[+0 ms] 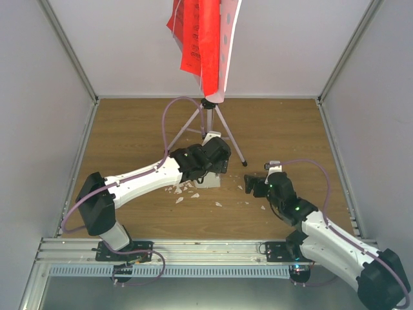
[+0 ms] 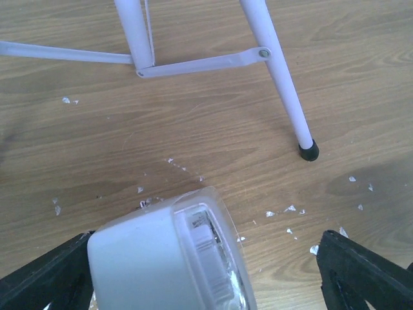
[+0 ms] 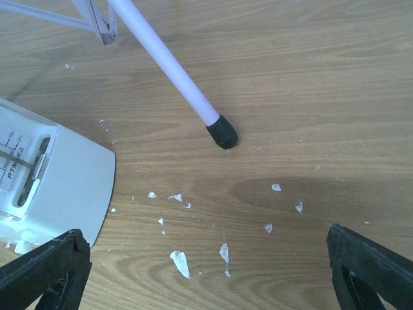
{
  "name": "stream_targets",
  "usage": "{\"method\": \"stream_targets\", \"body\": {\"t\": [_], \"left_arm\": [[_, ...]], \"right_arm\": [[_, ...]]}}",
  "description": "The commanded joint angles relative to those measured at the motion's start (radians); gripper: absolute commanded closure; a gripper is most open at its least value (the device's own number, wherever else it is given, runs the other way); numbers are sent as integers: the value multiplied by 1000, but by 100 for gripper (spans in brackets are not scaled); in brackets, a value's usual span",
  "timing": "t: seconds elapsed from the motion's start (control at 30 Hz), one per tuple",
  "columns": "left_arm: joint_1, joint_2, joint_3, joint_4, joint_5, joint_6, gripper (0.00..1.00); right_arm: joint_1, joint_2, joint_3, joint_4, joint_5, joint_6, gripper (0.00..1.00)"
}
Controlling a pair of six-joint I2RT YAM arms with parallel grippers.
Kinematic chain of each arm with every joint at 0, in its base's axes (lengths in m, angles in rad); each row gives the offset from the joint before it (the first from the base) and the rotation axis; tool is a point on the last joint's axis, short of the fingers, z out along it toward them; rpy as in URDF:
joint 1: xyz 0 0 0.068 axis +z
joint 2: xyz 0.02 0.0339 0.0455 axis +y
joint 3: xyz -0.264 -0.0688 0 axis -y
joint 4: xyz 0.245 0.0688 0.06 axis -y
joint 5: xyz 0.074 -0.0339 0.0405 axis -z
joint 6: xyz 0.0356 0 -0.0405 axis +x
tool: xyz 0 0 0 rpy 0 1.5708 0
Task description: Pack up the instrument practice props
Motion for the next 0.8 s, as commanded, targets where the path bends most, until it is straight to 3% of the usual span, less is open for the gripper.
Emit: {"method": "stream_targets", "body": {"t": [0.0, 0.3, 0.77], "left_arm": [[-20, -4, -15, 40, -8, 33, 10], [-20, -1, 2, 17, -89, 76, 23], [-19, 11, 3, 50, -66, 102, 42]], "right_arm": [[-9, -14, -9, -19, -1, 17, 0], [-9, -64, -23, -55, -4, 39, 0], [-9, -92, -28, -87, 2, 49, 0]]}}
